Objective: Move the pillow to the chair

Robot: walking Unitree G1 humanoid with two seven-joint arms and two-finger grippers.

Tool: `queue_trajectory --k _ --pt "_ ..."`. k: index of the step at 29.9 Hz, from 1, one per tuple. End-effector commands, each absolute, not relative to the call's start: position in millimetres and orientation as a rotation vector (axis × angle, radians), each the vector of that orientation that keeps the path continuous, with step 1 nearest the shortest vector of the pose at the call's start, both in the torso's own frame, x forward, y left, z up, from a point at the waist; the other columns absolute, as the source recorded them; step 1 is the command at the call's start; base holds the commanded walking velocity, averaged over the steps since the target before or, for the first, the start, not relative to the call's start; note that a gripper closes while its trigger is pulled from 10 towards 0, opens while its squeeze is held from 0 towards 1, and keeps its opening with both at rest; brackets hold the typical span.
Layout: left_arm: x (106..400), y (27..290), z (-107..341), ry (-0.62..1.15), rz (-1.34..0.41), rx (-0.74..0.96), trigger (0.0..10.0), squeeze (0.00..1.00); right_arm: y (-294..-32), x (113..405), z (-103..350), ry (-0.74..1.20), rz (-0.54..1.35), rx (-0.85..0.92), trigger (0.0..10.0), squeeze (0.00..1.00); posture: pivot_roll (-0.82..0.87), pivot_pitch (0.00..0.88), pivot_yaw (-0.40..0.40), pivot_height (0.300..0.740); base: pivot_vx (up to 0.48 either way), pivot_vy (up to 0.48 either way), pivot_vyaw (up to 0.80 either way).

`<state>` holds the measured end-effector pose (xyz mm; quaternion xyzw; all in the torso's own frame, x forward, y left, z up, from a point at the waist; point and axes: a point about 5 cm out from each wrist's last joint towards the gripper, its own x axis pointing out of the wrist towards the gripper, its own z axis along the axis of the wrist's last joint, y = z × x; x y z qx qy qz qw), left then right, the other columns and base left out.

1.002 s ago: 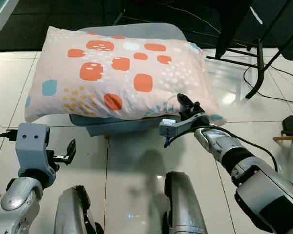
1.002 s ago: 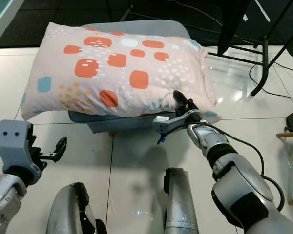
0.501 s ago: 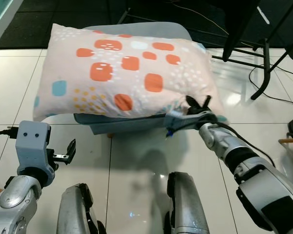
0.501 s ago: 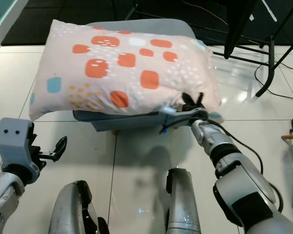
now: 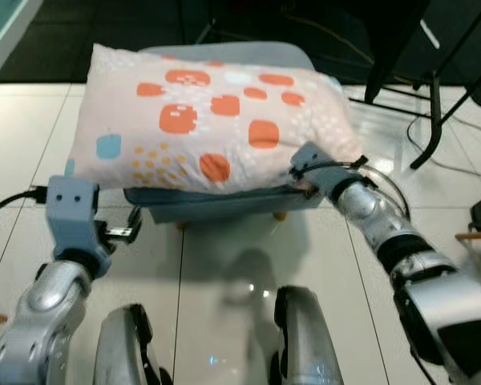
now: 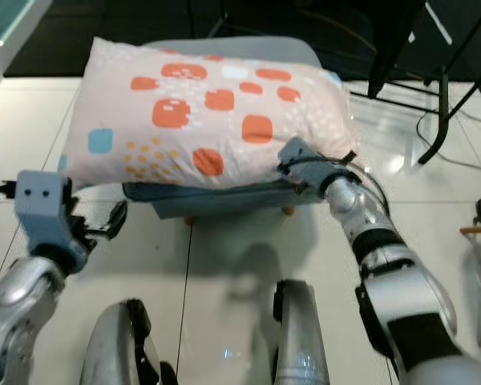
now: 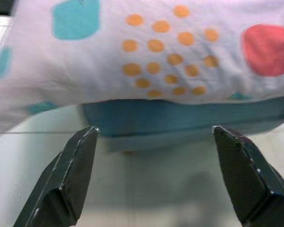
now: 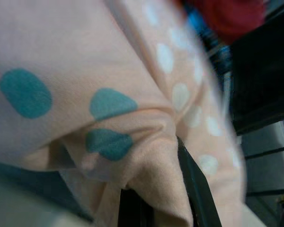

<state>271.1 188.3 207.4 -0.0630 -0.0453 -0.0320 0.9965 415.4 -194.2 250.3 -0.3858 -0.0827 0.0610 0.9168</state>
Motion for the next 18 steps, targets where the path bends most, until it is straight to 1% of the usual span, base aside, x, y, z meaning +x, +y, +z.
queue_trajectory --k 1,3,4,5,7,8,9,10,11,14,15,17,18 --pt "272.5 181.5 203.8 -0.073 -0.099 -0.206 10.0 0.00 -208.3 415.0 279.8 -0.240 0.063 -0.727 0.0 0.00 -0.14 0.197 -0.017 0.450 0.000 0.000 0.00" --pt "274.3 171.9 205.6 -0.082 -0.140 -0.258 10.0 0.00 -212.6 414.4 294.5 -0.274 0.045 -0.703 0.0 0.00 -0.14 0.197 -0.017 0.450 0.000 0.000 0.00" --pt "276.1 166.2 204.8 -0.078 -0.154 -0.304 10.0 0.00 -213.8 413.9 301.3 -0.293 0.039 -0.697 0.0 0.00 -0.15 0.170 -0.017 0.450 0.000 0.000 0.00" --pt "276.1 166.2 204.8 -0.078 -0.154 -0.304 10.0 0.00 -213.8 413.9 301.3 -0.293 0.039 -0.697 0.0 0.00 -0.15 0.170 -0.017 0.450 0.000 0.000 0.00" --pt "280.9 154.1 202.5 -0.073 -0.171 -0.433 10.0 0.00 -214.3 412.3 311.8 -0.329 0.056 -0.682 0.0 0.00 -0.15 0.146 -0.014 0.450 0.000 0.000 0.00" --pt "280.9 154.1 202.5 -0.073 -0.171 -0.433 10.0 0.00 -214.3 412.3 311.8 -0.329 0.056 -0.682 0.0 0.00 -0.15 0.146 -0.014 0.450 0.000 0.000 0.00" --pt "282.9 145.0 202.5 -0.070 -0.185 -0.525 10.0 0.00 -212.2 411.4 315.5 -0.347 0.087 -0.662 0.0 0.00 -0.16 0.130 -0.013 0.450 0.000 0.000 0.00" --pt "282.9 145.0 202.5 -0.070 -0.185 -0.525 10.0 0.00 -212.2 411.4 315.5 -0.347 0.087 -0.662 0.0 0.00 -0.16 0.130 -0.013 0.450 0.000 0.000 0.00" --pt "287.5 124.8 201.8 -0.041 -0.240 -0.692 10.0 0.00 -197.0 410.6 312.1 -0.372 0.192 -0.599 0.0 0.00 -0.17 0.102 -0.007 0.450 0.000 0.000 0.00" --pt "288.9 117.6 201.6 -0.026 -0.264 -0.737 10.0 0.00 -190.8 410.2 309.5 -0.379 0.228 -0.581 0.0 0.00 -0.17 0.102 -0.007 0.450 0.000 0.000 0.00" --pt "290.1 110.4 200.6 -0.007 -0.295 -0.763 10.0 0.00 -183.0 410.1 304.2 -0.382 0.257 -0.567 0.0 0.00 -0.17 0.089 -0.001 0.450 0.000 0.000 0.00" --pt "290.1 110.4 200.6 -0.007 -0.295 -0.763 10.0 0.00 -183.0 410.1 304.2 -0.382 0.257 -0.567 0.0 0.00 -0.17 0.089 -0.001 0.450 0.000 0.000 0.00" --pt "290.8 105.1 199.1 0.006 -0.324 -0.711 10.0 0.00 -175.3 409.9 297.8 -0.380 0.280 -0.555 0.0 0.00 -0.18 0.077 0.006 0.450 0.000 0.000 0.00"
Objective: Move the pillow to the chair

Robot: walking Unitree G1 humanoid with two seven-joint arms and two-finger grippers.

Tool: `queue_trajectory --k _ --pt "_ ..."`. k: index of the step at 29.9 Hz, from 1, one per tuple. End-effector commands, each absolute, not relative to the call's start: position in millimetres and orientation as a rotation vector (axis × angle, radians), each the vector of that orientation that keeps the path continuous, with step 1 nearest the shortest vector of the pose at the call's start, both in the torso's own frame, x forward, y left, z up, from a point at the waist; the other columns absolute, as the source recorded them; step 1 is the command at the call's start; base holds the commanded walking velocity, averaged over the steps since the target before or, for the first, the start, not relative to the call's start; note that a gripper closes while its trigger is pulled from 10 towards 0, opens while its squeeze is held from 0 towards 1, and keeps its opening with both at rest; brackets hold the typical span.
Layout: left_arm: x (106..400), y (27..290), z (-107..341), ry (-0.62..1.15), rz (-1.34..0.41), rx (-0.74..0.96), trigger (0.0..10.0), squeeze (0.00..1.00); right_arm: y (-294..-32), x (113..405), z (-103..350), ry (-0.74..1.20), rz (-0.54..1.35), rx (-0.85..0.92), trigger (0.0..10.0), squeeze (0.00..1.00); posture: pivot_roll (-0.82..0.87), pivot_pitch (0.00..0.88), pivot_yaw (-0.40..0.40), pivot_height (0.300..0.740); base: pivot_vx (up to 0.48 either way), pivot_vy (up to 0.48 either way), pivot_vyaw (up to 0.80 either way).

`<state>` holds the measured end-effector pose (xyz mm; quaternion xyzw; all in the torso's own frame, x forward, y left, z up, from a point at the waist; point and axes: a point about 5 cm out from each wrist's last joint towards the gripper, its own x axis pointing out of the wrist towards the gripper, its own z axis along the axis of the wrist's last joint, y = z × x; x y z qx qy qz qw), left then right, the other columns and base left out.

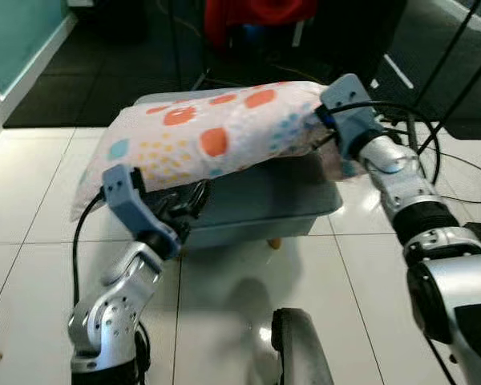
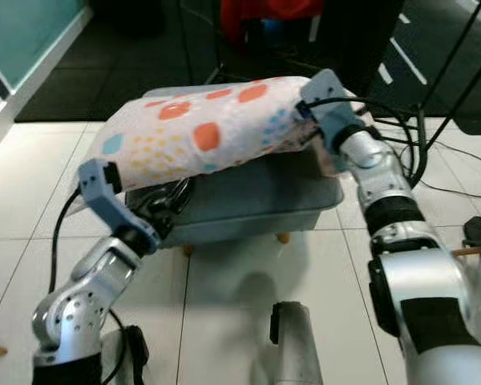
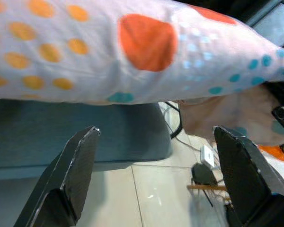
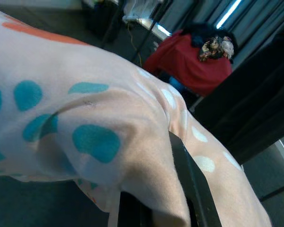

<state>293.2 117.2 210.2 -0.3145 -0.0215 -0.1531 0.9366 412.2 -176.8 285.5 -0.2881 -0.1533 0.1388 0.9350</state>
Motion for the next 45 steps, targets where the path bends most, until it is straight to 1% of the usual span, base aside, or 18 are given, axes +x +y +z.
queue_trajectory --k 1,2,5,6,10,12,13,14,16,19,20,21,22,23,25,29,34,45 --pt "290.7 100.6 198.2 0.006 -0.354 -0.598 10.0 0.00 -168.3 409.8 291.9 -0.378 0.296 -0.537 0.0 0.00 -0.18 0.069 0.007 0.450 0.000 0.000 0.00" --pt "291.0 98.1 199.6 -0.010 -0.381 -0.510 10.0 0.92 -159.7 409.6 285.2 -0.376 0.311 -0.521 0.0 0.00 -0.17 0.063 0.009 0.450 0.000 0.000 0.00" --pt "291.0 98.1 199.6 -0.010 -0.381 -0.510 10.0 0.92 -159.7 409.6 285.2 -0.376 0.311 -0.521 0.0 0.00 -0.17 0.063 0.009 0.450 0.000 0.000 0.00" --pt "292.2 98.6 202.4 -0.029 -0.385 -0.471 10.0 1.00 -153.1 409.3 280.1 -0.373 0.324 -0.507 0.0 0.00 -0.17 0.059 0.010 0.450 0.000 0.000 0.00" --pt "300.4 111.6 207.0 -0.044 -0.301 -0.692 10.0 1.00 -141.3 407.4 273.1 -0.375 0.356 -0.472 0.0 0.00 -0.17 0.057 0.013 0.450 0.000 0.000 0.00" --pt "301.1 114.2 205.7 -0.053 -0.278 -0.627 10.0 1.00 -139.9 406.7 272.7 -0.377 0.365 -0.471 0.0 0.00 -0.17 0.056 0.017 0.450 0.000 0.000 0.00" --pt "300.7 113.8 205.6 -0.083 -0.267 -0.404 10.0 1.00 -139.5 406.0 272.3 -0.377 0.373 -0.470 0.0 0.00 -0.17 0.058 0.017 0.450 0.000 0.000 0.00" --pt "300.7 113.8 205.6 -0.083 -0.267 -0.404 10.0 1.00 -139.5 406.0 272.3 -0.377 0.373 -0.470 0.0 0.00 -0.17 0.058 0.017 0.450 0.000 0.000 0.00" --pt "298.7 112.1 208.7 -0.214 -0.258 0.119 10.0 1.00 -139.2 403.6 272.1 -0.378 0.397 -0.463 0.0 0.00 -0.17 0.060 0.018 0.450 0.000 0.000 0.00" --pt "297.9 112.1 210.1 -0.266 -0.249 0.252 10.0 1.00 -139.0 402.3 272.0 -0.378 0.405 -0.460 0.0 0.00 -0.17 0.060 0.019 0.450 0.000 0.000 0.00" --pt "296.8 105.4 208.7 -0.330 -0.305 0.476 10.0 0.00 -138.9 401.4 272.6 -0.379 0.412 -0.453 0.0 0.00 -0.18 0.063 0.018 0.450 0.000 0.000 0.00" --pt "295.5 99.6 204.3 -0.374 -0.362 0.651 10.0 0.00 -138.8 400.7 273.3 -0.380 0.414 -0.448 0.0 0.00 -0.18 0.063 0.019 0.450 0.000 0.000 0.00" --pt "295.5 99.6 204.3 -0.374 -0.362 0.651 10.0 0.00 -138.8 400.7 273.3 -0.380 0.414 -0.448 0.0 0.00 -0.18 0.063 0.019 0.450 0.000 0.000 0.00" --pt "293.9 94.7 201.7 -0.439 -0.398 0.812 10.0 0.00 -138.6 400.1 274.0 -0.382 0.417 -0.441 0.0 0.00 -0.18 0.067 0.020 0.450 0.000 0.000 0.00" --pt "293.9 94.7 201.7 -0.439 -0.398 0.812 10.0 0.00 -138.6 400.1 274.0 -0.382 0.417 -0.441 0.0 0.00 -0.18 0.067 0.020 0.450 0.000 0.000 0.00" --pt "298.1 83.7 187.7 -0.572 -0.526 1.150 10.0 0.00 -136.7 398.3 274.7 -0.384 0.432 -0.418 0.0 0.00 -0.18 0.073 0.028 0.450 0.000 0.000 0.00" --pt "310.2 91.5 168.2 -0.497 -0.575 1.258 10.0 0.00 -134.9 396.8 275.5 -0.387 0.445 -0.408 0.0 0.00 -0.18 0.077 0.033 0.450 0.000 0.000 0.00" --pt "347.8 122.5 155.2 -0.408 -0.395 1.424 10.0 0.00 -131.1 390.5 281.3 -0.397 0.486 -0.388 0.0 0.00 -0.19 0.104 0.039 0.450 0.000 0.000 0.00"
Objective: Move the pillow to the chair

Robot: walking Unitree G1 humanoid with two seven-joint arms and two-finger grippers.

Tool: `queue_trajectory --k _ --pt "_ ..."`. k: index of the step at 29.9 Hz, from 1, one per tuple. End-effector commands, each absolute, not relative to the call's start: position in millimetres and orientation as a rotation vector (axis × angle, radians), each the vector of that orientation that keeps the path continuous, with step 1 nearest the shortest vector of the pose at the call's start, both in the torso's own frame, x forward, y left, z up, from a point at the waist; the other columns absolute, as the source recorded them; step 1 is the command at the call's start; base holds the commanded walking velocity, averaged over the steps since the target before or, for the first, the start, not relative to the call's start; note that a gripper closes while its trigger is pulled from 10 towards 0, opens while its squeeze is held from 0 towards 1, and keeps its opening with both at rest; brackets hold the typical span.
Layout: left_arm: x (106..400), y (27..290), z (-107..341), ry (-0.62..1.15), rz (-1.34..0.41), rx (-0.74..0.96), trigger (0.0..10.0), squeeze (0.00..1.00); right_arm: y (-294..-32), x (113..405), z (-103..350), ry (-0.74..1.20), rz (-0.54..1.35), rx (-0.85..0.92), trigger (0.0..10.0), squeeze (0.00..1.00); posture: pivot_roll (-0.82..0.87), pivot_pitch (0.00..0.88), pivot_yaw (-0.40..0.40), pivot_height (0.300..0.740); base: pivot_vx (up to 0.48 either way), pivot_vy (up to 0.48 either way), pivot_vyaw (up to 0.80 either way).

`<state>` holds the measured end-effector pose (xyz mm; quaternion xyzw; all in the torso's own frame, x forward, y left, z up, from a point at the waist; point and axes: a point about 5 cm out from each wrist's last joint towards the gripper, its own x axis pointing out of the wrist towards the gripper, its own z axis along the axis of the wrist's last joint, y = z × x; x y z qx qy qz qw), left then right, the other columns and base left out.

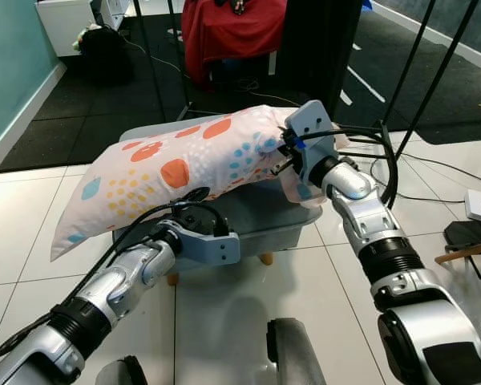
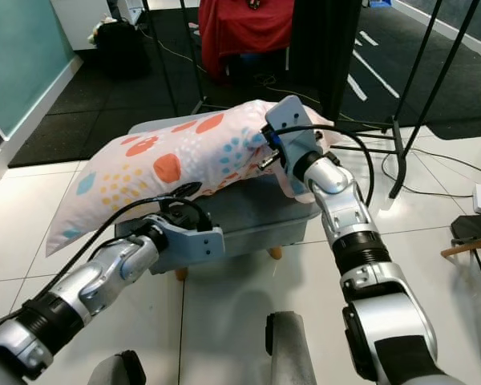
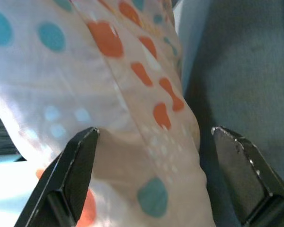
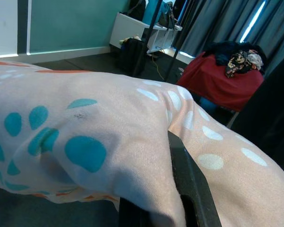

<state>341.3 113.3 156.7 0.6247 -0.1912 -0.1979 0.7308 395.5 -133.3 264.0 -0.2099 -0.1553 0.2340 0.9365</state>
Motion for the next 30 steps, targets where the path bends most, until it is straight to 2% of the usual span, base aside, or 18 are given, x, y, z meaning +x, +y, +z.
queue_trajectory --k 1,4,7,13,15,18,21,30 --pt "347.8 122.5 155.2 -0.408 -0.395 1.424 10.0 0.00 -131.1 390.5 281.3 -0.397 0.486 -0.388 0.0 0.00 -0.19 0.104 0.039 0.450 0.000 0.000 0.00" --pt "357.8 137.4 162.5 -0.396 -0.270 1.420 10.0 0.00 -130.1 388.3 281.7 -0.398 0.496 -0.383 0.0 0.00 -0.20 0.114 0.043 0.450 0.000 0.000 0.00" --pt "357.8 137.4 162.5 -0.396 -0.270 1.420 10.0 0.00 -130.1 388.3 281.7 -0.398 0.496 -0.383 0.0 0.00 -0.20 0.114 0.043 0.450 0.000 0.000 0.00" --pt "365.8 167.4 166.3 -0.352 -0.126 1.440 10.0 0.00 -129.5 386.4 280.9 -0.391 0.506 -0.377 0.0 0.00 -0.20 0.123 0.041 0.450 0.000 0.000 0.00" --pt "367.4 186.1 161.4 -0.302 -0.080 1.453 10.0 0.00 -129.6 385.6 281.3 -0.386 0.511 -0.376 0.0 0.00 -0.20 0.126 0.040 0.450 0.000 0.000 0.00" --pt "367.8 190.8 159.3 -0.286 -0.073 1.453 10.0 0.00 -129.6 385.2 281.6 -0.385 0.512 -0.375 0.0 0.00 -0.20 0.126 0.040 0.450 0.000 0.000 0.00" --pt "367.6 208.9 147.7 -0.182 -0.031 1.370 10.0 0.00 -129.9 383.1 283.1 -0.385 0.520 -0.372 0.0 0.00 -0.20 0.128 0.040 0.450 0.000 0.000 0.00" --pt "367.3 219.9 135.8 -0.087 -0.008 1.278 10.0 0.00 -128.7 380.2 286.4 -0.391 0.528 -0.370 0.0 0.00 -0.22 0.133 0.041 0.450 0.000 0.000 0.00"
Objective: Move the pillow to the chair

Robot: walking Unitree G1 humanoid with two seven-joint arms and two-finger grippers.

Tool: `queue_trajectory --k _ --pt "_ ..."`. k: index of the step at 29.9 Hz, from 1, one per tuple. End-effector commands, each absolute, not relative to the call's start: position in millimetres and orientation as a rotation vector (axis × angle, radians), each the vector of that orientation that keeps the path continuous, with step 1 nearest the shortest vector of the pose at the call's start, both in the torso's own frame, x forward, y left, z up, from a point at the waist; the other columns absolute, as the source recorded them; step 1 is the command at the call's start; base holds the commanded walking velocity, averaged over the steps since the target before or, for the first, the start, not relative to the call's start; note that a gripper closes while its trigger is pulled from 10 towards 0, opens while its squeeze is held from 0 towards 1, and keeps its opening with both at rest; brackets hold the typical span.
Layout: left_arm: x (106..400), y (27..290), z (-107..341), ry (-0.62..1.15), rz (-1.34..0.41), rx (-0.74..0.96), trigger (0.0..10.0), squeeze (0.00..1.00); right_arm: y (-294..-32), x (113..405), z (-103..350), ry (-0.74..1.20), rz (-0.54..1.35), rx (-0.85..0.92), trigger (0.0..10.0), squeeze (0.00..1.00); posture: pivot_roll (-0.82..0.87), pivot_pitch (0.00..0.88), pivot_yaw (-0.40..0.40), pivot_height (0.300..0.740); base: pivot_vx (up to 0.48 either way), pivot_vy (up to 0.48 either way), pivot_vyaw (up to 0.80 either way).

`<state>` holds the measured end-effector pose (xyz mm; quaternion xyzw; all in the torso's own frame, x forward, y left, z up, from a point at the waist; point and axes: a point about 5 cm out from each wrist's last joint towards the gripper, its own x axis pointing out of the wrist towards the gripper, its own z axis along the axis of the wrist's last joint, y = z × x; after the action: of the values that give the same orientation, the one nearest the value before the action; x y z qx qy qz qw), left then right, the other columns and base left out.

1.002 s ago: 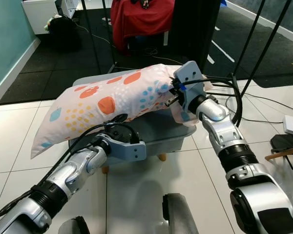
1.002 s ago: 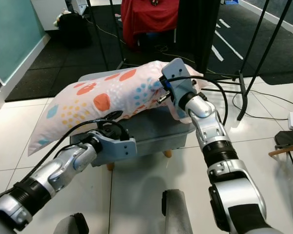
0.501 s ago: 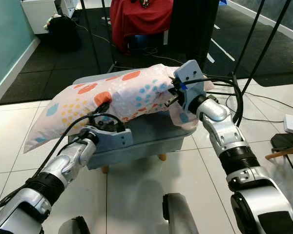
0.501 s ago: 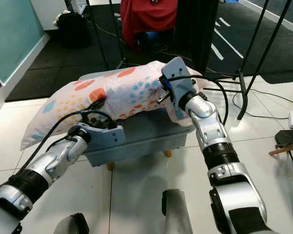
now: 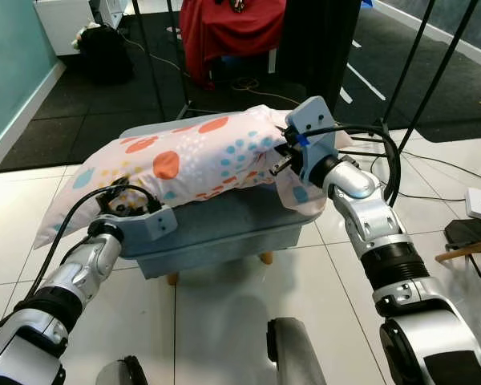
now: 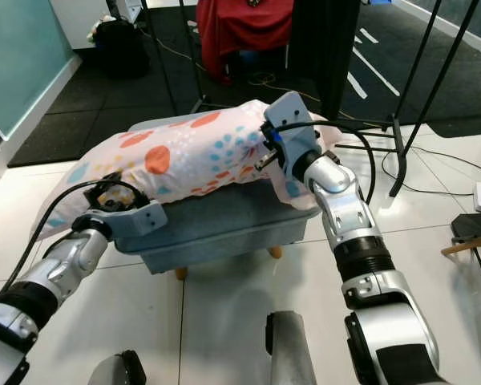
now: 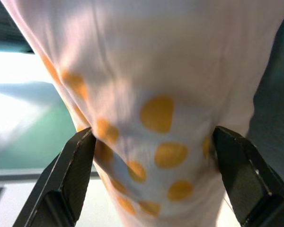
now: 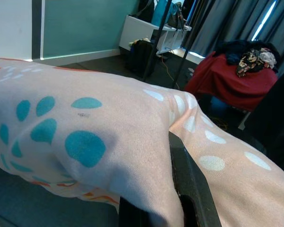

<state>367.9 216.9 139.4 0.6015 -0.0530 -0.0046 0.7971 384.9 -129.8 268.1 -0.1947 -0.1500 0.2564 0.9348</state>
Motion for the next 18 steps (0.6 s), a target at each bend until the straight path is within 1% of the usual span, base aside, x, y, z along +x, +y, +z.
queue_trajectory --k 1,6,8,10,11,13,14,15,17,18 --pt "367.3 219.9 135.8 -0.087 -0.008 1.278 10.0 0.00 -128.7 380.2 286.4 -0.391 0.528 -0.370 0.0 0.00 -0.22 0.133 0.041 0.450 0.000 0.000 0.00" --pt "370.0 220.6 138.5 -0.094 0.023 1.259 10.0 0.00 -127.5 378.8 288.2 -0.395 0.534 -0.368 0.0 0.00 -0.22 0.134 0.041 0.450 0.000 0.000 0.00" --pt "375.8 211.6 146.2 -0.140 0.027 1.198 10.0 0.00 -123.7 376.1 289.4 -0.400 0.550 -0.361 0.0 0.00 -0.24 0.141 0.043 0.450 0.000 0.000 0.00" --pt "375.8 211.6 146.2 -0.140 0.027 1.198 10.0 0.00 -123.7 376.1 289.4 -0.400 0.550 -0.361 0.0 0.00 -0.24 0.141 0.043 0.450 0.000 0.000 0.00" --pt "378.0 205.5 149.4 -0.165 0.015 1.180 10.0 0.00 -121.6 374.8 289.5 -0.401 0.558 -0.358 0.0 0.00 -0.24 0.142 0.043 0.450 0.000 0.000 0.00" --pt "378.0 205.5 149.4 -0.165 0.015 1.180 10.0 0.00 -121.6 374.8 289.5 -0.401 0.558 -0.358 0.0 0.00 -0.24 0.142 0.043 0.450 0.000 0.000 0.00" --pt "380.2 197.8 152.2 -0.191 -0.005 1.170 10.0 0.00 -119.7 373.2 289.4 -0.402 0.567 -0.355 0.0 0.00 -0.24 0.145 0.042 0.450 0.000 0.000 0.00" --pt "380.2 197.8 152.2 -0.191 -0.005 1.170 10.0 0.00 -119.7 373.2 289.4 -0.402 0.567 -0.355 0.0 0.00 -0.24 0.145 0.042 0.450 0.000 0.000 0.00" --pt "383.2 185.2 154.7 -0.221 -0.043 1.186 10.0 0.00 -117.6 371.1 289.6 -0.403 0.581 -0.353 0.0 0.00 -0.25 0.148 0.040 0.450 0.000 0.000 0.00" --pt "383.2 185.2 154.7 -0.221 -0.043 1.186 10.0 0.00 -117.6 371.1 289.6 -0.403 0.581 -0.353 0.0 0.00 -0.25 0.148 0.040 0.450 0.000 0.000 0.00"
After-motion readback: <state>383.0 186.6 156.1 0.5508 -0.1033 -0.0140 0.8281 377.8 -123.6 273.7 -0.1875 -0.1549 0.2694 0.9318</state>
